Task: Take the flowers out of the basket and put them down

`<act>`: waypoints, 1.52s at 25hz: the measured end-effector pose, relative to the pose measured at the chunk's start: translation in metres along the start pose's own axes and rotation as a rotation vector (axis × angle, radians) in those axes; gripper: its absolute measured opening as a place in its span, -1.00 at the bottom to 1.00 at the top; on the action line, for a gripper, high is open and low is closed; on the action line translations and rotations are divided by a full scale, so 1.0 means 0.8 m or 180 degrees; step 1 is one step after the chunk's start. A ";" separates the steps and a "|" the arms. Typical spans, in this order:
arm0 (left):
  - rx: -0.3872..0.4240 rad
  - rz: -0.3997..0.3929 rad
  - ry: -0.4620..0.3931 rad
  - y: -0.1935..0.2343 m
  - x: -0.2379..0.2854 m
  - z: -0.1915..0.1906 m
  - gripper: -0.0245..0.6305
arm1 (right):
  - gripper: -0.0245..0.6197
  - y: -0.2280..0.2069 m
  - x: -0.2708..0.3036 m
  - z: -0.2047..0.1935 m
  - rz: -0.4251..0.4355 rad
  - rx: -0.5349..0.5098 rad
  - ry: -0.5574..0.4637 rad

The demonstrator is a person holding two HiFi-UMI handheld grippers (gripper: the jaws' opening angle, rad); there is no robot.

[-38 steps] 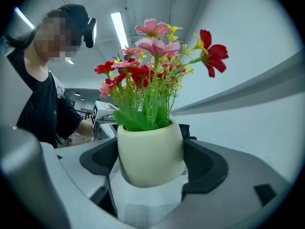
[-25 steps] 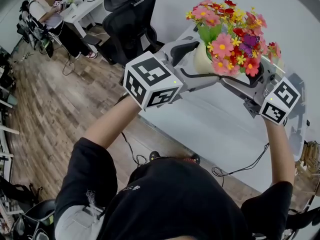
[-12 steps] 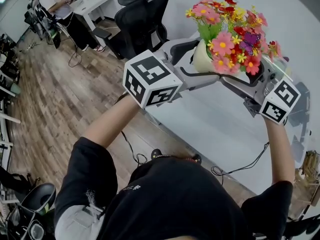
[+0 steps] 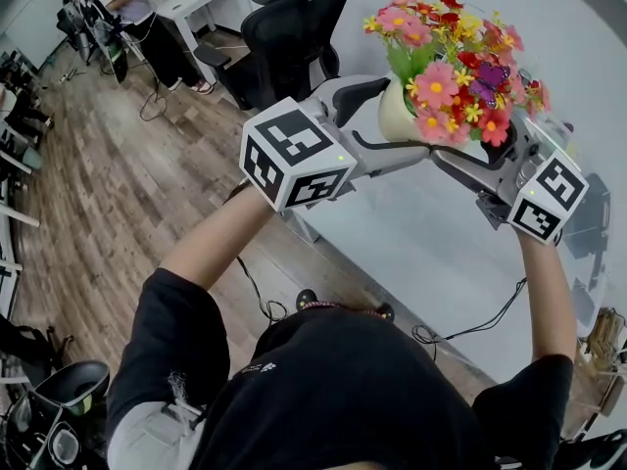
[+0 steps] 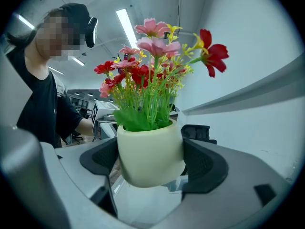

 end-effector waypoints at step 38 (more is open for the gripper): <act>-0.0020 0.0183 -0.0029 0.047 -0.148 -0.035 0.41 | 0.45 0.072 0.141 0.003 0.0155 -0.0040 0.0035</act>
Point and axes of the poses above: the fingertips, and each gripper's own axes: x forward along the fingers, y to its left, z out of its top, the point moved 8 cm from there along -x, backward along the fingers, and after that the axes turned 13 degrees about x, right-handed, at the moved point
